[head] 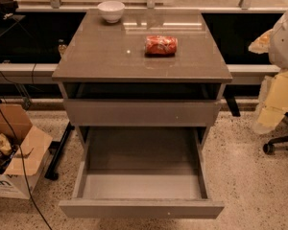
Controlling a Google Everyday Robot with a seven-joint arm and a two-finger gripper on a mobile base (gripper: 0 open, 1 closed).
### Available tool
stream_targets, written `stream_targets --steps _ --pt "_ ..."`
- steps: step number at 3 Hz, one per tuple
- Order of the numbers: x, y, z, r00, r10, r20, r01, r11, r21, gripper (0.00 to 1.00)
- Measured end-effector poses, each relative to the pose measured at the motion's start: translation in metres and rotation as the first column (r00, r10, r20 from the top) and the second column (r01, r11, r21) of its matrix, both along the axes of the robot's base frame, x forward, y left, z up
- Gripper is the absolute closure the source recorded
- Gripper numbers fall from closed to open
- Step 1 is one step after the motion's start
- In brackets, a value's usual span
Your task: Place coke can into middle drawer
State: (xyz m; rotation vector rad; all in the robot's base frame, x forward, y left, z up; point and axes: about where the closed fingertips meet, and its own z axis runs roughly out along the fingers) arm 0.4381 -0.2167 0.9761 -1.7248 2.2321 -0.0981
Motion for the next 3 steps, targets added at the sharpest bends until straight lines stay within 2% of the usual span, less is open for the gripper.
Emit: stream_targets --steps 1,2,3 --pt "0.000 0.000 0.000 1.0000 0.000 0.000 0.000 1.000 0.000 0.00" --pt "0.022 0.007 -0.004 0.9994 -0.019 0.030 0.018 0.999 0.032 0.00" --pt "0.046 0.015 -0.008 0.9965 -0.034 0.076 0.027 0.995 0.093 0.00"
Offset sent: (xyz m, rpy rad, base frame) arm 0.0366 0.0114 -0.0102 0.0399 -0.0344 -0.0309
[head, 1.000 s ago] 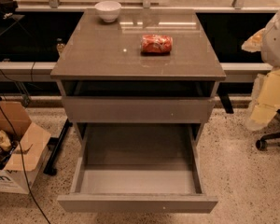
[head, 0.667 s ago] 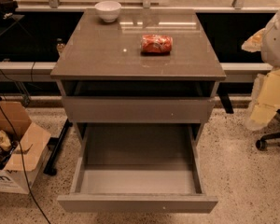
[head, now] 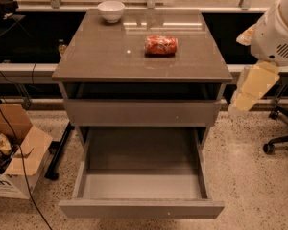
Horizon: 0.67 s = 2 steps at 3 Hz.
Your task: Place coke can into middle drawer
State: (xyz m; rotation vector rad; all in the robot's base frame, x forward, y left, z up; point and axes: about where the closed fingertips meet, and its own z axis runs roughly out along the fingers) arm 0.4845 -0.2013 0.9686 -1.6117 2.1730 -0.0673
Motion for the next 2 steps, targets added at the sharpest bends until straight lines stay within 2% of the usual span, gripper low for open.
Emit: stream_targets --steps 2 --pt "0.075 0.028 -0.009 0.9973 0.026 0.069 -0.032 0.996 0.087 0.00"
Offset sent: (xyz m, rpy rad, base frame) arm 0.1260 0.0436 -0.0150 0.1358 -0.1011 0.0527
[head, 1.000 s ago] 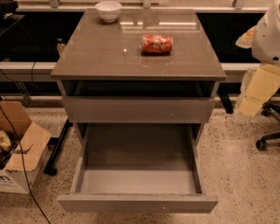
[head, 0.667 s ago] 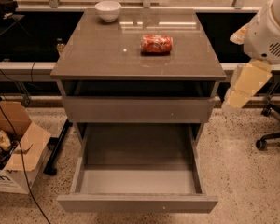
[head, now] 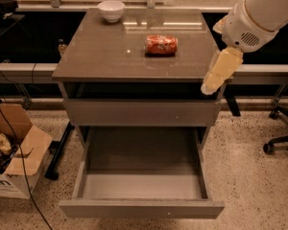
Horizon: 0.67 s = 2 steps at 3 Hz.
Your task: Place coke can into middle drawer
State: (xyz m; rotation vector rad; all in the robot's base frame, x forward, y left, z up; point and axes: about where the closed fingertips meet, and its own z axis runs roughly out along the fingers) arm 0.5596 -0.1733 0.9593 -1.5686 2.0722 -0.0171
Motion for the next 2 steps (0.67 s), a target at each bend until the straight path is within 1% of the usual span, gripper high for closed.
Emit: stream_targets --steps 1,2 --pt "0.0542 0.0088 -0.0133 0.9999 0.005 -0.010 -0.004 0.994 0.109 0.00" --pt "0.0543 0.0090 -0.0133 0.9999 0.005 -0.009 -0.004 0.994 0.109 0.00"
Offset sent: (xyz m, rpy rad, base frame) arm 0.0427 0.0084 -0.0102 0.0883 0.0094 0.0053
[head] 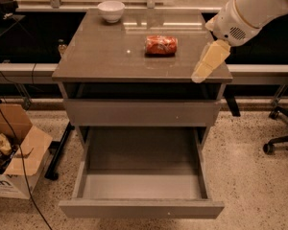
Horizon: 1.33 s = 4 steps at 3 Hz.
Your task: Place coke can into middle drawer
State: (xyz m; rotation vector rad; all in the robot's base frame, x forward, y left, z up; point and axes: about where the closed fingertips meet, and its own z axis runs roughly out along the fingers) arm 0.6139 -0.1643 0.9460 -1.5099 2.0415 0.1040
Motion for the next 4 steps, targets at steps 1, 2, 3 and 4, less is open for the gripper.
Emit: stream_targets --steps 1,2,3,4 --pt "0.012 0.016 -0.005 0.9996 0.016 0.022 -0.017 1.000 0.006 0.00" --pt "0.043 0.035 -0.007 0.9977 0.027 0.062 -0.027 1.000 0.008 0.00" --pt "0.080 0.056 -0.010 0.9955 0.021 0.093 -0.025 0.999 0.043 0.00" --pt "0.122 0.071 -0.024 0.9952 -0.014 0.097 0.005 0.996 0.090 0.00"
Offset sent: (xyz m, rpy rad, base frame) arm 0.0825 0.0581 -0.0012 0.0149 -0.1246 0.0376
